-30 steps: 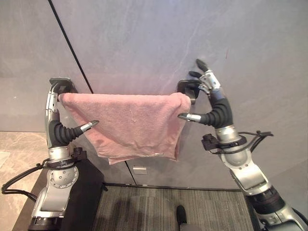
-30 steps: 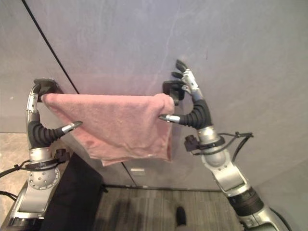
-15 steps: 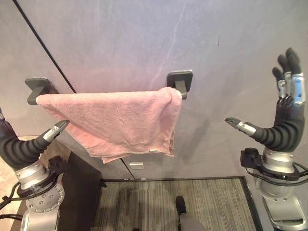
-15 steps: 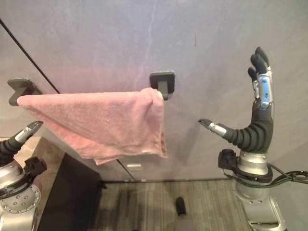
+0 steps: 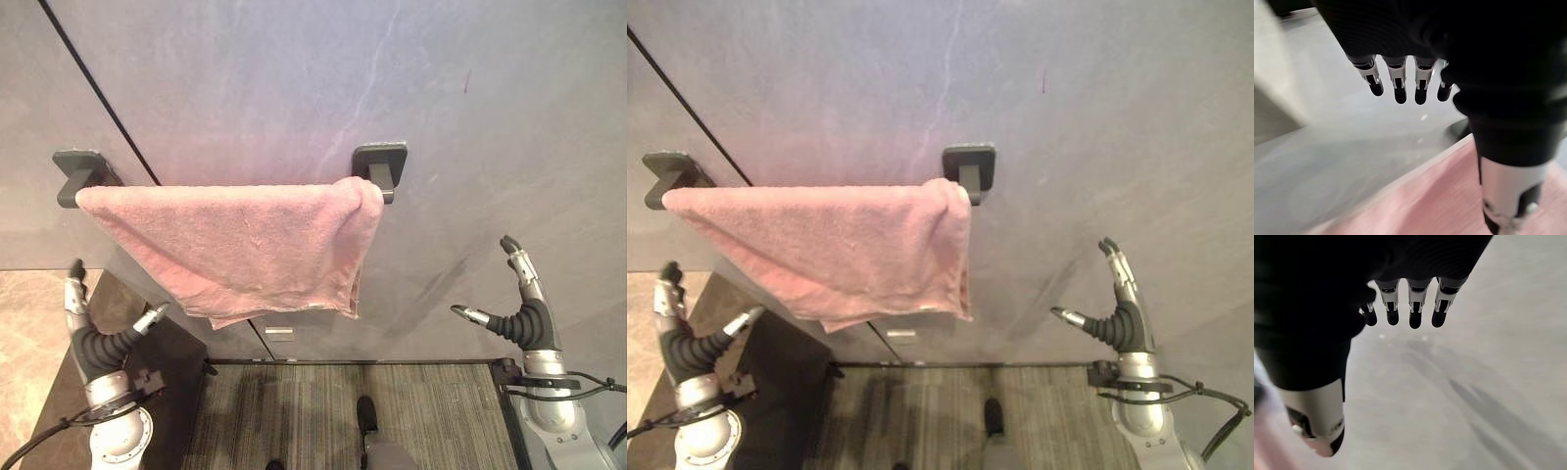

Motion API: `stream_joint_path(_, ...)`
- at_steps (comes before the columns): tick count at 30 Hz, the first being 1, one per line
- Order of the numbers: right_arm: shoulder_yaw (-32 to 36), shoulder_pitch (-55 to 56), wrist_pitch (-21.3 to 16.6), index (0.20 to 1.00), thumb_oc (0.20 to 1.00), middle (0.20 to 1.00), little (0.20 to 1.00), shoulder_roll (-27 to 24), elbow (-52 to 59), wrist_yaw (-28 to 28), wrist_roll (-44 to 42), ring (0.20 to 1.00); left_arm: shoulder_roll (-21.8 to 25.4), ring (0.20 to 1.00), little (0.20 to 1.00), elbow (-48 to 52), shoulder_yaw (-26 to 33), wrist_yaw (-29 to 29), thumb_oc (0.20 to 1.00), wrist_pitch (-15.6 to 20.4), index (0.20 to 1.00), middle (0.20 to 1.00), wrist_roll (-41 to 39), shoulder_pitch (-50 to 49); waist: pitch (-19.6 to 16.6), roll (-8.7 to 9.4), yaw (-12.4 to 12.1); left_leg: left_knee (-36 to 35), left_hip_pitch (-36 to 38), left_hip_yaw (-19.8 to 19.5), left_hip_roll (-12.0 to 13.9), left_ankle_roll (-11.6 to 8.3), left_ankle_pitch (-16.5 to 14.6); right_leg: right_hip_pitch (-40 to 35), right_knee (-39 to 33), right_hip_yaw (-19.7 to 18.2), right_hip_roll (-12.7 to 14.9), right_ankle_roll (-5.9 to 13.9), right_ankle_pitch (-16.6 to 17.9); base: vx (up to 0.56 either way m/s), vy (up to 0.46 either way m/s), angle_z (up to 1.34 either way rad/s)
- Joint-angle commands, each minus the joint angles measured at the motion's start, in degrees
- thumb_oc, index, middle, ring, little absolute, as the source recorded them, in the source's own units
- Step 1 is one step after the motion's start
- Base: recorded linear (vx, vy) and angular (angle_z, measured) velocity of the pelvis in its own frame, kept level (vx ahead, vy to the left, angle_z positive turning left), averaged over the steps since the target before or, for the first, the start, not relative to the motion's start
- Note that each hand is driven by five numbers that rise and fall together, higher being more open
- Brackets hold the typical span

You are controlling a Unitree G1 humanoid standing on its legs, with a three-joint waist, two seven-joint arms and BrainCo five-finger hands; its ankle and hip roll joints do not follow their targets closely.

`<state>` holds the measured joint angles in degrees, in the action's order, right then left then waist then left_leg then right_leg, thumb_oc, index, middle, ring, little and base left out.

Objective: Put brush and paste in cup on sink, flatten towel.

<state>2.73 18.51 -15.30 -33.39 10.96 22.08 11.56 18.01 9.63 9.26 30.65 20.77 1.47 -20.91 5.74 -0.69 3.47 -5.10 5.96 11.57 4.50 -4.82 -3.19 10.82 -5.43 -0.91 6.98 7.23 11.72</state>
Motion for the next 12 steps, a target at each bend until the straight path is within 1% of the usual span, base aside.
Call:
stream_joint_path(1,-3.58,-0.75,-0.81,1.0,1.0,1.0,1.0,2.29,-4.28,-0.55,-1.24,1.0,3.46,1.0,1.0,-2.96,-0.92,-0.4,1.0,1.13,1.0,1.0,-2.48,-0.01,-1.62,3.47,0.27,0.1,-4.62,-3.14,3.75,-1.77,4.96,-6.07,0.43,-0.41,9.04,6.32,-3.16,-0.02,-0.008,0.03)
stream_joint_path(4,-7.25,-1.95,0.84,1.0,1.0,1.0,1.0,2.82,-14.19,-1.71,-0.63,1.0,2.7,1.0,1.0,-10.06,-3.26,-1.94,1.0,0.2,1.0,1.0,-4.85,0.94,-1.35,3.55,0.11,0.1,-4.85,-3.36,3.71,-1.76,5.19,-6.04,0.43,-0.33,8.99,6.14,-3.08,0.0,0.0,0.0)
stream_joint_path(5,-9.17,-3.28,1.43,1.0,1.0,1.0,1.0,3.08,-18.52,-2.22,-0.25,1.0,2.4,1.0,1.0,-14.31,-4.86,-3.6,1.0,-0.28,1.0,1.0,-6.98,1.86,-1.23,3.52,0.1,0.1,-4.97,-3.43,3.74,-1.79,5.37,-6.0,0.43,-0.28,8.94,6.06,-3.01,-0.05,-0.004,0.01)
stream_joint_path(6,-13.22,-5.84,3.72,1.0,1.0,1.0,1.0,3.61,-28.76,-4.36,0.54,1.0,1.97,1.0,1.0,-22.82,-9.27,-10.52,1.0,-2.87,1.0,1.0,-12.97,2.84,-1.06,3.29,0.17,0.1,-5.11,-3.42,3.77,-1.79,5.73,-5.85,0.43,-0.35,8.86,5.9,-2.7,-0.03,-0.005,0.01)
stream_joint_path(7,-13.4,-6.23,3.52,1.0,1.0,1.0,1.0,3.71,-29.24,-4.22,0.58,1.0,2.04,1.0,1.0,-23.14,-9.18,-10.71,1.0,-2.7,1.0,1.0,-13.17,3.07,-1.0,3.31,0.22,0.1,-5.12,-3.42,3.8,-1.8,5.69,-5.85,0.43,-0.34,8.83,5.89,-2.73,-0.03,-0.002,0.0)
stream_joint_path(8,-15.33,-7.58,4.64,1.0,1.0,1.0,1.0,4.31,-33.49,-5.52,0.71,1.0,2.28,1.0,1.0,-25.8,-10.21,-12.74,1.0,-3.48,1.0,1.0,-13.19,3.4,-0.89,3.22,0.28,0.1,-5.16,-3.47,3.83,-1.85,5.71,-5.82,0.43,-0.34,8.75,5.81,-2.73,0.0,0.0,0.0)
stream_joint_path(9,-16.96,-8.61,5.89,1.0,1.0,1.0,1.0,4.81,-37.91,-7.55,1.36,1.0,1.58,1.0,1.0,-32.39,-12.68,-16.37,1.0,-6.63,1.0,1.0,-11.66,3.32,-0.94,3.03,0.55,0.1,-5.16,-3.49,3.85,-1.85,5.68,-5.73,0.43,-0.46,8.62,5.7,-2.75,0.0,0.0,0.0)
stream_joint_path(11,-17.7,-9.04,6.13,1.0,1.0,1.0,1.0,5.14,-39.52,-8.12,1.52,1.0,1.12,1.0,1.0,-34.09,-13.44,-16.93,1.0,-6.93,1.0,1.0,-11.27,3.54,-0.96,2.95,0.7,0.1,-5.13,-3.47,3.91,-1.86,5.61,-5.72,0.43,-0.51,8.58,5.65,-2.8,0.0,0.0,0.0)
stream_joint_path(12,-17.61,-8.93,6.35,1.0,1.0,1.0,1.0,5.34,-38.72,-8.77,0.66,1.0,0.43,1.0,1.0,-34.96,-13.82,-17.64,1.0,-7.43,1.0,1.0,-12.61,3.39,-0.97,2.94,0.93,0.1,-5.11,-3.36,3.93,-1.87,5.62,-5.66,0.43,-0.59,8.56,5.64,-2.74,0.0,0.0,0.0)
